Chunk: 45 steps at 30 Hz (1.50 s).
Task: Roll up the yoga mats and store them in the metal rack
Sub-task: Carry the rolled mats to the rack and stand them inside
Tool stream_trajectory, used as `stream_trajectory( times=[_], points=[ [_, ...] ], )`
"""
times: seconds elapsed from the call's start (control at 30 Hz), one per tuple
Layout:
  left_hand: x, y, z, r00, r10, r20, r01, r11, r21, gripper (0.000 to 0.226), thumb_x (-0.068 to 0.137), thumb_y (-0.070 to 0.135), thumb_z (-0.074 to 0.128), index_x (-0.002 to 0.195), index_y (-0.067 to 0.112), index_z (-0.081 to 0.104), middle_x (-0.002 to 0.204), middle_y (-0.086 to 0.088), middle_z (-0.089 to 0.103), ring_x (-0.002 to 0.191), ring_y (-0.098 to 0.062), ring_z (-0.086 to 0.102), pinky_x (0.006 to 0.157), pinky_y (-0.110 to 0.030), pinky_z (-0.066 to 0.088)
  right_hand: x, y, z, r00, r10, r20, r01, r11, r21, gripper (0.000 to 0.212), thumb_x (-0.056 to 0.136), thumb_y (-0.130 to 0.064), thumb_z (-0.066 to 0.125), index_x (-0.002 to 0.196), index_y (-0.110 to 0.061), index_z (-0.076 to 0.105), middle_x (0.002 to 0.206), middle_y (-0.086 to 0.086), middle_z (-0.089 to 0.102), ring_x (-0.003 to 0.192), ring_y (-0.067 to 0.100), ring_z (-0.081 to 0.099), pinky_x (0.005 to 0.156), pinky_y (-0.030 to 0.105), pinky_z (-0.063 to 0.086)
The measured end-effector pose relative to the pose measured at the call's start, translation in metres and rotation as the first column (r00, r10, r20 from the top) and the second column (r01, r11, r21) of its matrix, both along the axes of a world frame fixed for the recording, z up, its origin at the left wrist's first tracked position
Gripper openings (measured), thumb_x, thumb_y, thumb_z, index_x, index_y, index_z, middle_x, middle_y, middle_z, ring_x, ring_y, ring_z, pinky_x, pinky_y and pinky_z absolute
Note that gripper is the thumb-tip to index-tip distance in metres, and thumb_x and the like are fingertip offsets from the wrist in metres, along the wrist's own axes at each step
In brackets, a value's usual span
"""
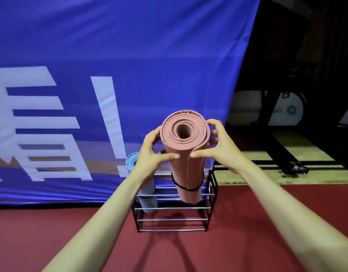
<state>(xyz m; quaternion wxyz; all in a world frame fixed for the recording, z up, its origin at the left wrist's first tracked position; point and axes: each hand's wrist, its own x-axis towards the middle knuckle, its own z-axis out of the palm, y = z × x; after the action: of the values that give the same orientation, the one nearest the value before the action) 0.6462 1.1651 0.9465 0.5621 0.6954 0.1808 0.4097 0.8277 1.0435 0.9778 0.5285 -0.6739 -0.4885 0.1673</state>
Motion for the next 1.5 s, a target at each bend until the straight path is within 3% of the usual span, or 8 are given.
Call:
stream_trajectory(
  times=[0.4,0.6,0.77,1.03,1.13,1.23,1.33,1.5],
  points=[
    [0.054,0.112,-0.024,0.998,0.051,-0.035,-0.052,0.998,-0.020,0.079,0.057,0.009,0.089,0.119,0.040,0.052,0.138,0.003,0.046,0.116,0.007,0.049,0.078,-0.009,0.047,0.061,0.123,-0.032,0.999,0.026,-0.034,-0.027,0.999,-0.041,0.096,0.039,-0.035,0.094,0.115,-0.045,0.038,0.117,0.010,0.048,0.092,0.020,0.054,0.085,0.035,0.052],
    [0.071,0.163,-0.048,0.999,0.032,-0.035,-0.034,0.997,-0.068,0.078,0.060,0.002,0.086,0.123,0.033,0.053,0.139,0.000,0.046,0.122,-0.002,0.048,0.082,-0.016,0.050,0.070,0.164,-0.054,0.998,-0.030,-0.048,0.027,0.998,-0.055,0.095,0.045,-0.024,0.095,0.122,-0.035,0.039,0.117,0.012,0.048,0.087,0.015,0.052,0.083,0.029,0.051],
    [0.080,0.198,-0.044,0.997,0.022,-0.079,-0.025,0.999,-0.046,0.078,0.056,0.017,0.089,0.122,0.039,0.053,0.137,0.005,0.048,0.123,-0.006,0.049,0.094,-0.029,0.049,0.079,0.190,-0.046,0.997,-0.038,-0.063,0.033,0.996,-0.081,0.094,0.040,-0.036,0.094,0.117,-0.039,0.040,0.108,0.006,0.049,0.082,0.013,0.052,0.083,0.036,0.052],
    [0.099,0.225,-0.053,0.997,0.001,-0.074,-0.008,0.995,-0.097,0.078,0.062,0.000,0.085,0.125,0.028,0.050,0.138,0.001,0.045,0.124,-0.007,0.047,0.080,-0.016,0.051,0.097,0.219,-0.057,0.991,0.002,-0.137,-0.016,0.995,-0.100,0.090,0.049,-0.013,0.093,0.120,-0.030,0.039,0.094,0.000,0.046,0.076,0.010,0.047,0.072,0.020,0.047],
    [0.102,0.227,-0.071,0.995,0.014,-0.094,-0.027,0.990,-0.139,0.078,0.060,-0.004,0.085,0.123,0.026,0.049,0.138,-0.003,0.043,0.123,-0.010,0.047,0.078,-0.014,0.049,0.103,0.228,-0.078,0.988,0.020,-0.151,-0.040,0.991,-0.130,0.094,0.047,-0.018,0.094,0.121,-0.033,0.038,0.109,0.004,0.047,0.086,0.012,0.051,0.076,0.018,0.044],
    [0.105,0.233,-0.093,0.987,0.016,-0.161,-0.045,0.983,-0.177,0.086,0.051,0.007,0.090,0.124,0.024,0.048,0.137,-0.002,0.044,0.123,-0.008,0.046,0.091,-0.022,0.049,0.110,0.236,-0.108,0.987,0.018,-0.157,-0.045,0.985,-0.165,0.096,0.044,-0.025,0.095,0.119,-0.035,0.038,0.133,0.003,0.040,0.116,0.014,0.047,0.095,0.024,0.041],
    [0.107,0.235,-0.115,0.981,0.008,-0.194,-0.057,0.967,-0.250,0.087,0.049,0.011,0.087,0.125,0.021,0.045,0.136,-0.007,0.042,0.124,-0.009,0.044,0.091,-0.024,0.049,0.115,0.245,-0.131,0.976,0.072,-0.203,-0.113,0.973,-0.199,0.096,0.040,-0.031,0.094,0.116,-0.032,0.036,0.132,-0.001,0.045,0.126,0.014,0.042,0.105,0.031,0.037],
    [0.111,0.242,-0.152,0.976,-0.024,-0.217,-0.052,0.939,-0.339,0.089,0.053,-0.012,0.085,0.125,0.011,0.038,0.136,-0.015,0.046,0.128,-0.016,0.043,0.099,-0.031,0.048,0.125,0.255,-0.167,0.968,0.118,-0.224,-0.174,0.952,-0.252,0.091,0.048,-0.021,0.093,0.116,-0.027,0.033,0.128,-0.001,0.046,0.124,0.010,0.042,0.102,0.028,0.037]
  ],
)
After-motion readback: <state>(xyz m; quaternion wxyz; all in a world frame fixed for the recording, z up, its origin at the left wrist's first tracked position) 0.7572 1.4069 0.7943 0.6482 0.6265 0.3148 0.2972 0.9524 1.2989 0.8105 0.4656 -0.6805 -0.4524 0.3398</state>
